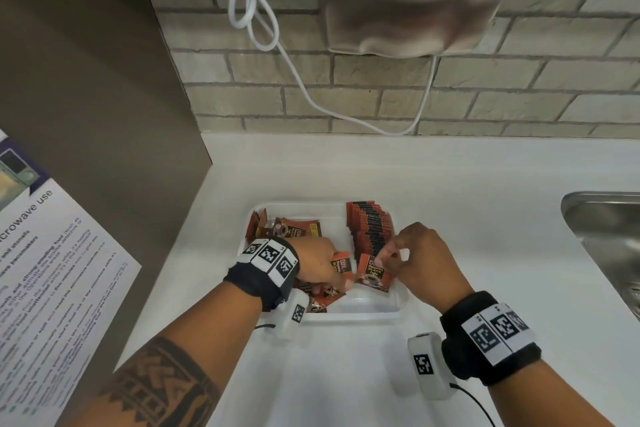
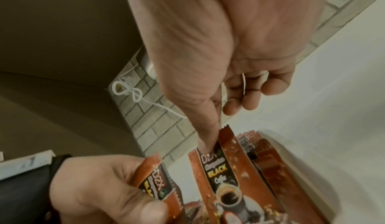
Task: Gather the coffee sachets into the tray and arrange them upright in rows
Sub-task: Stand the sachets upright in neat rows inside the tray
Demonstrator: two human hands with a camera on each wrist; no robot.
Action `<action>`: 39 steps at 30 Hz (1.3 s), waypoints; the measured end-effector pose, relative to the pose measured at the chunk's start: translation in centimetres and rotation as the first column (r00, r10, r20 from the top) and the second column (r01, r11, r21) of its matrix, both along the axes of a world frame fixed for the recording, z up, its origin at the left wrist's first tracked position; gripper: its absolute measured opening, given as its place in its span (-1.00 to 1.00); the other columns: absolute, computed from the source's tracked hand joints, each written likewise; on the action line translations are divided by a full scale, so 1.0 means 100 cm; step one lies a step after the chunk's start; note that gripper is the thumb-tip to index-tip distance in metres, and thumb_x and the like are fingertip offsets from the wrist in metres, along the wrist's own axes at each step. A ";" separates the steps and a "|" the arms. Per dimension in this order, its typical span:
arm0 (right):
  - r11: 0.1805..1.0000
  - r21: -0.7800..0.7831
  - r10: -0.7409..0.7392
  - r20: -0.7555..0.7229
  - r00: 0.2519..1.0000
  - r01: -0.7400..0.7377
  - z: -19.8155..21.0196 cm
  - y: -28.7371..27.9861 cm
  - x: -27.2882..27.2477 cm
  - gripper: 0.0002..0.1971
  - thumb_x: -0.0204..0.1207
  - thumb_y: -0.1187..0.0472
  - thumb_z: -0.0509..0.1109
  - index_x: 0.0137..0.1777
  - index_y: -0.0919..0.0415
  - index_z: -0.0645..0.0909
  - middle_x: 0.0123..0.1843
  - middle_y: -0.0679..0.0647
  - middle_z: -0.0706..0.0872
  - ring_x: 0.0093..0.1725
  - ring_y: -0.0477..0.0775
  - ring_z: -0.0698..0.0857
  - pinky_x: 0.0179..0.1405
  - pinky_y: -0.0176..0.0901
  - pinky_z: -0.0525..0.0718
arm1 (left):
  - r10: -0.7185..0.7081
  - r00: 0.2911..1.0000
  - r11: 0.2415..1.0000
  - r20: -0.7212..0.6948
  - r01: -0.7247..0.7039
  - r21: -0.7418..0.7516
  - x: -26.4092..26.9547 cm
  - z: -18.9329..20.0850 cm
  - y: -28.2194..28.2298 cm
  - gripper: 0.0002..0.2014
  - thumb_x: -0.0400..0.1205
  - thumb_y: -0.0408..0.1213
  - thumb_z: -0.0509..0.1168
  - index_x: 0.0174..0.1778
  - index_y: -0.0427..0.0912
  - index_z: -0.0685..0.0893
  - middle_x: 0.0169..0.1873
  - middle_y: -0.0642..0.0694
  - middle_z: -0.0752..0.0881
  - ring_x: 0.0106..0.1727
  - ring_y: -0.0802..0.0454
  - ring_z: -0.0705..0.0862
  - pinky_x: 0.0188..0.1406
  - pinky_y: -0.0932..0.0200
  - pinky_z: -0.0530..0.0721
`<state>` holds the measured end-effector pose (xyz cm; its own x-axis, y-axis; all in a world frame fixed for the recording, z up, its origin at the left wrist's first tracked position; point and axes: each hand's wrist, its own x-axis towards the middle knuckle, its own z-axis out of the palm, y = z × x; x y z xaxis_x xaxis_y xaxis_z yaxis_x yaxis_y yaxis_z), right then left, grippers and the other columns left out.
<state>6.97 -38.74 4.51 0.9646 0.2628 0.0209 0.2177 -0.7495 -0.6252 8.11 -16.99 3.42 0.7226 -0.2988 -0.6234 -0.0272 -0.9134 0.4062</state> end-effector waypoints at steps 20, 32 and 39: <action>0.998 -0.056 0.002 -0.059 0.998 -0.006 -0.031 -0.010 0.011 -0.79 0.34 0.26 0.66 -0.25 -0.06 0.72 -0.04 -0.10 0.60 0.02 -0.05 0.58 -0.14 -0.35 0.50 | -0.053 0.980 0.995 -0.193 0.067 0.069 0.008 -0.011 -0.057 -0.57 0.66 0.07 0.36 0.18 -0.25 0.77 -0.16 -0.08 0.76 -0.19 -0.01 0.67 0.14 -0.01 0.74; 1.000 0.006 0.002 -0.031 1.000 -0.001 -0.020 -0.010 0.013 -0.87 0.41 0.25 0.64 -0.18 0.03 0.75 -0.06 -0.07 0.64 -0.17 -0.13 0.64 -0.26 -0.55 0.47 | -0.036 0.967 0.999 -0.254 0.040 0.012 0.009 -0.013 -0.053 -0.74 0.65 -0.04 0.39 0.00 -0.18 0.76 -0.21 -0.08 0.76 -0.26 -0.01 0.68 0.03 0.05 0.73; 0.999 0.037 -0.019 -0.007 1.000 0.020 -0.020 -0.014 0.016 -0.86 0.43 0.17 0.63 -0.23 -0.07 0.73 -0.13 -0.15 0.66 -0.12 -0.26 0.60 -0.20 -0.50 0.39 | 0.005 0.959 0.998 -0.283 -0.023 -0.061 0.008 -0.008 -0.049 -0.80 0.68 -0.14 0.39 0.06 -0.20 0.76 -0.27 -0.03 0.79 -0.32 0.04 0.69 -0.08 0.14 0.73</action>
